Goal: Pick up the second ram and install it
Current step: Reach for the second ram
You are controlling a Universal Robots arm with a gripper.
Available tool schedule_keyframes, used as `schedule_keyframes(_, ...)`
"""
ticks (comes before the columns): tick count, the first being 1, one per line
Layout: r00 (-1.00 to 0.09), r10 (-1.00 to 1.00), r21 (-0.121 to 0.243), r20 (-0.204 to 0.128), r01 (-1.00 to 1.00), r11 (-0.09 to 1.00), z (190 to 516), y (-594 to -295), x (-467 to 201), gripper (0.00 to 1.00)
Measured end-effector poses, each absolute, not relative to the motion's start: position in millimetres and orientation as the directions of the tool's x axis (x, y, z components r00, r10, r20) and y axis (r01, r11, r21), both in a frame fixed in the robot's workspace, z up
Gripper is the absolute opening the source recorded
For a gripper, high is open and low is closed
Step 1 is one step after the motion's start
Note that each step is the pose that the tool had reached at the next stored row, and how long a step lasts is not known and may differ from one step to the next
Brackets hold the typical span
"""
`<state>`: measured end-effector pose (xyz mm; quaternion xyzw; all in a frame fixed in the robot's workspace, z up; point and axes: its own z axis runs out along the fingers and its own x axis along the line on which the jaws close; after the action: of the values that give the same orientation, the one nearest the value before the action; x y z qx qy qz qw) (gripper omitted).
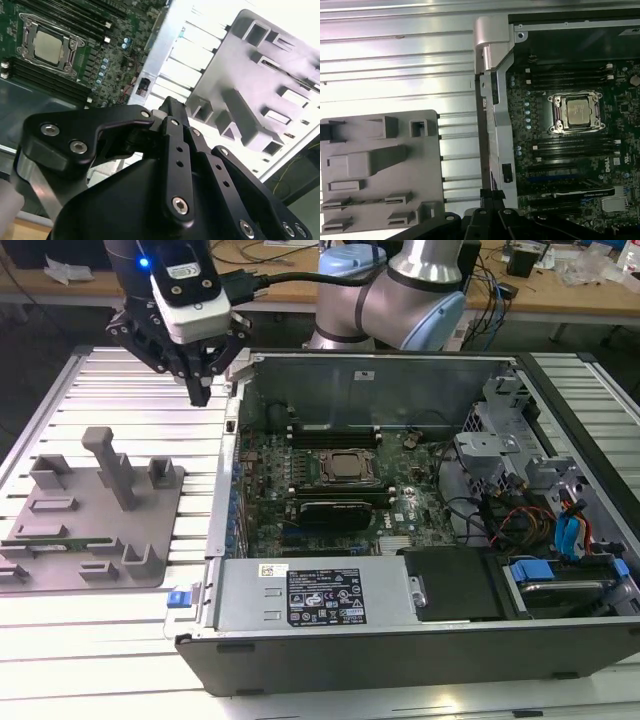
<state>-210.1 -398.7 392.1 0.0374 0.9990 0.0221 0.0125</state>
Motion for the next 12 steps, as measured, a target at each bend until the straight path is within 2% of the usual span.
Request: schedule_keyframes(12, -0.997, 0.075, 0.045, -0.023, 0.074, 0.996, 391.7, -398.7, -257.6, 0.08)
